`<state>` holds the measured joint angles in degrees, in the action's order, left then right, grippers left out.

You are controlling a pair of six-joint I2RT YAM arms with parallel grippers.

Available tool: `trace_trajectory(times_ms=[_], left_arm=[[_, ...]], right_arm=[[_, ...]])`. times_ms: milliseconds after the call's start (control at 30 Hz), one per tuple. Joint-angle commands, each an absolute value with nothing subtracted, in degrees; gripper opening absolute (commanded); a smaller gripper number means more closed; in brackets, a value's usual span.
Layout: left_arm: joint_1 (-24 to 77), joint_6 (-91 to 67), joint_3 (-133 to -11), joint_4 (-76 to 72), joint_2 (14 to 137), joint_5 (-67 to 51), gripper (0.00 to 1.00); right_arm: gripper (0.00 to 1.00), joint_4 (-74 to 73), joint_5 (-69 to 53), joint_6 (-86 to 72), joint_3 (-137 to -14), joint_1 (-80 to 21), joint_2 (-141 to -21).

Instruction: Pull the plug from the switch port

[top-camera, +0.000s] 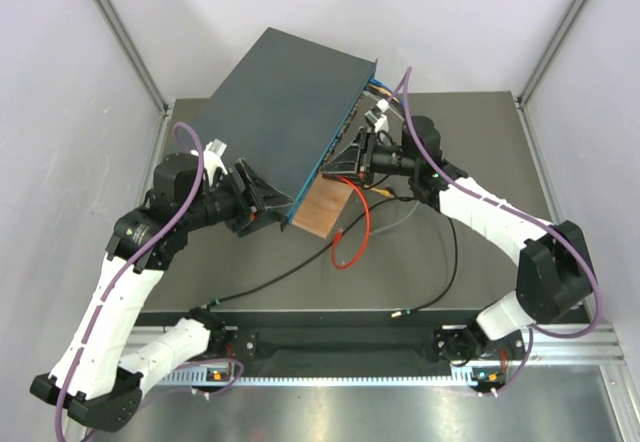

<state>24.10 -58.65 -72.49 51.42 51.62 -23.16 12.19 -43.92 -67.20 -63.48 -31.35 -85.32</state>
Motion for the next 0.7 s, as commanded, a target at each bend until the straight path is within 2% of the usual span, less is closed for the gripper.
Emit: trace_trajectory(times_ms=[0,367,467,667], left_arm=[[24.35,-59.15,-72.69,49.13,51.15,-23.91,0.71],[24.35,-59.41,-72.86,49.13,51.15,-23.55,0.71],[24.35,-59.41,-72.6,49.13,50.98,-23.64,0.71],[24.35,-59.41,-72.69,49.04,50.98,-23.73,0.71]], right_arm=[[0.33,19.77,-45.17,-70.22,-64.95,-32.34,-86.31],[0.3,20.83,-44.83,-69.87,-64.95,-32.61,-88.5],[0.22,24.43,-44.39,-71.53,-63.9,-32.52,-88.77],[0.0,32.95,-43.25,-77.51,-62.84,-32.52,-89.03]])
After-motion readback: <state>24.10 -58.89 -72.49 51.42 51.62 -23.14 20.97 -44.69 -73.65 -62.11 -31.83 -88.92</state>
